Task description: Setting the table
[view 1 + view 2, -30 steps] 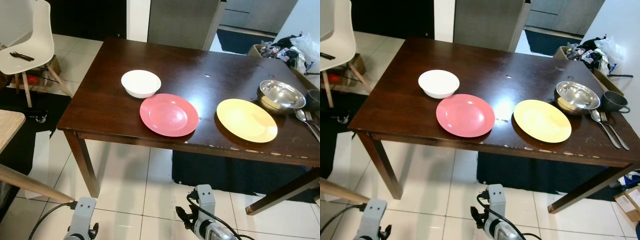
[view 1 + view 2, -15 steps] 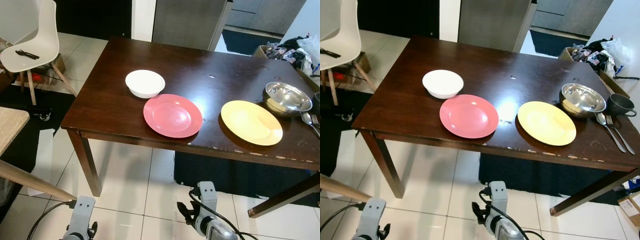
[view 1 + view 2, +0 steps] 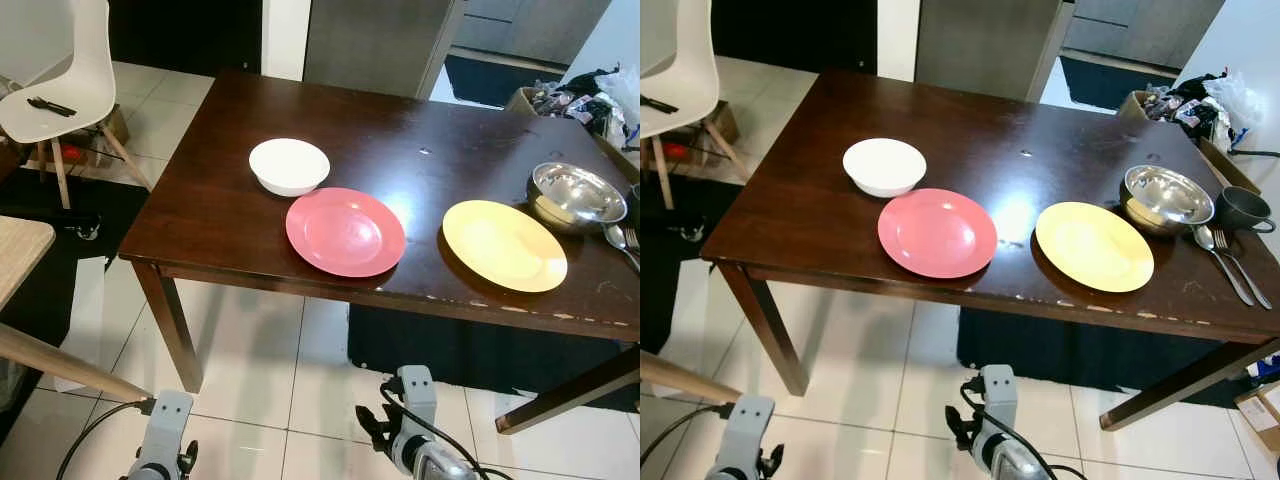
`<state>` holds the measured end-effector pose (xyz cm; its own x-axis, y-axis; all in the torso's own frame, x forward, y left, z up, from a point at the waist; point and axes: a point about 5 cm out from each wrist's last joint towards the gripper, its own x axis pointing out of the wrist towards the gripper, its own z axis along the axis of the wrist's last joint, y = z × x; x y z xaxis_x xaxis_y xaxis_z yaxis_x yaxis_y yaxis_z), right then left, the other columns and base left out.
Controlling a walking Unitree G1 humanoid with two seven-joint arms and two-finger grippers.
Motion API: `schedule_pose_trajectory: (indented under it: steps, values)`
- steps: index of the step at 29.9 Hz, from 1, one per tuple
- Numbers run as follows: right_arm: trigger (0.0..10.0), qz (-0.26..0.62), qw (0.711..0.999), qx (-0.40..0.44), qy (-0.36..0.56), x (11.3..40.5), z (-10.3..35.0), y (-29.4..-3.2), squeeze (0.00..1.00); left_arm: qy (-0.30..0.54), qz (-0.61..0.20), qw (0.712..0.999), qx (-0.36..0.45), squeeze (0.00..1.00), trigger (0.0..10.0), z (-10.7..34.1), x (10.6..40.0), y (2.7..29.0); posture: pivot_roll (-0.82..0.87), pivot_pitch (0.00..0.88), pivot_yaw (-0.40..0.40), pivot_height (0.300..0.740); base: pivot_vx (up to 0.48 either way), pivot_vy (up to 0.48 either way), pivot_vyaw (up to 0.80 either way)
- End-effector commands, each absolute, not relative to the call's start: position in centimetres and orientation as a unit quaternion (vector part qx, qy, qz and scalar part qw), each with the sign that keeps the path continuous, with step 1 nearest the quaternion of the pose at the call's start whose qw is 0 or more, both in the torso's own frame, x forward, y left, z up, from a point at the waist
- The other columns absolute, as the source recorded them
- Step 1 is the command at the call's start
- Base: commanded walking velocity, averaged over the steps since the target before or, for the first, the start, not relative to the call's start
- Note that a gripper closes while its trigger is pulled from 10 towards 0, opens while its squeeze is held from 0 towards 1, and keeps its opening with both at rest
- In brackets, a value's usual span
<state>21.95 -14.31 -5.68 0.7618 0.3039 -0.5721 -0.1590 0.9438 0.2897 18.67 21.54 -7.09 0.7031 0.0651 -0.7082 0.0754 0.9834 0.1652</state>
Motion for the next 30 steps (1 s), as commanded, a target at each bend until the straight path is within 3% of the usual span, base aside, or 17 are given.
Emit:
schedule_pose_trajectory:
  steps: [1,6,13,18,22,30]
  values:
    - [10.0,0.115,0.939,0.114,0.303,22.3,-5.3,-15.1,0.0,0.358,-0.013,0.929,0.091,0.0,10.0,-6.5,19.5,21.2,-0.02,0.0,-0.054,0.74,0.0,0.0,0.0]
    - [10.0,0.093,0.97,0.107,0.197,24.2,-2.5,-16.6,0.0,0.219,-0.011,0.972,0.083,0.0,10.0,-1.8,22.5,22.2,-0.05,0.0,-0.03,0.74,0.0,0.0,0.0]
    - [10.0,0.085,0.991,0.097,0.024,25.5,5.0,-16.7,0.0,0.041,-0.023,0.997,0.067,0.0,10.0,8.7,23.6,21.1,-0.06,0.0,-0.002,0.74,0.0,0.0,0.0]
    - [10.0,0.083,0.99,0.111,-0.015,25.9,7.3,-16.2,0.0,0.001,-0.014,0.997,0.078,0.0,10.0,11.1,24.8,20.6,-0.06,0.0,-0.001,0.74,0.0,0.0,0.0]
    - [10.0,0.054,0.988,0.133,-0.053,27.8,9.6,-16.4,0.0,-0.026,-0.008,0.999,0.025,0.0,10.0,12.7,26.7,18.7,-0.07,0.0,0.001,0.74,0.0,0.0,0.0]
    - [10.0,0.035,0.987,0.137,-0.07,28.8,12.4,-17.1,0.0,-0.019,-0.029,0.999,0.018,0.0,10.0,14.2,27.2,16.5,-0.08,0.0,0.006,0.74,0.0,0.0,0.0]
